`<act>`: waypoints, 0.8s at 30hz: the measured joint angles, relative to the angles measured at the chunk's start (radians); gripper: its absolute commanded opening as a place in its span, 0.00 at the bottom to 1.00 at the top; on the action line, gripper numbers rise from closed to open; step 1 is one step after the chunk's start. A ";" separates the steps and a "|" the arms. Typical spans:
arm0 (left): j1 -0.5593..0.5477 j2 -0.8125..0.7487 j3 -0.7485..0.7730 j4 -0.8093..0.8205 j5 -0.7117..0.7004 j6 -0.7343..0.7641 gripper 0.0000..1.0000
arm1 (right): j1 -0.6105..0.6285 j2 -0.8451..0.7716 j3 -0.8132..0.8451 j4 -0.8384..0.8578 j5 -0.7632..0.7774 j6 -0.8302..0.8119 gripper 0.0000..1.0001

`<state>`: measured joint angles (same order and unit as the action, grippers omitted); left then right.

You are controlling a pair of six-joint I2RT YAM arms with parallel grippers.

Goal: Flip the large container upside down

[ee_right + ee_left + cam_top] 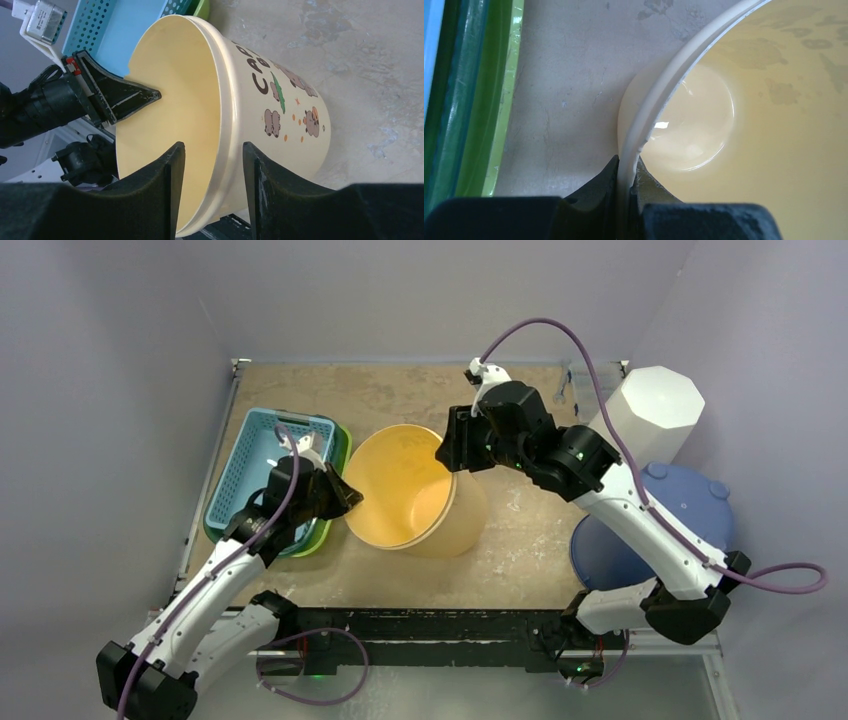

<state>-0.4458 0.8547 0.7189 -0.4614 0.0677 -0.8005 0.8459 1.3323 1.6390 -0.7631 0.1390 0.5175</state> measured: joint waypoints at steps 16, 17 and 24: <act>0.005 -0.055 -0.040 0.034 -0.054 0.032 0.00 | -0.014 -0.019 -0.110 0.073 -0.070 0.093 0.29; 0.006 -0.055 -0.043 0.036 -0.054 0.031 0.00 | -0.015 -0.019 -0.110 0.074 -0.071 0.095 0.26; 0.007 -0.051 -0.044 0.057 -0.055 0.026 0.09 | -0.021 -0.018 -0.110 0.088 -0.056 0.087 0.00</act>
<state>-0.4385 0.8032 0.6746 -0.4046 0.0132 -0.7746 0.8253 1.3148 1.5288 -0.6754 0.0830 0.6048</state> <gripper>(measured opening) 0.060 0.102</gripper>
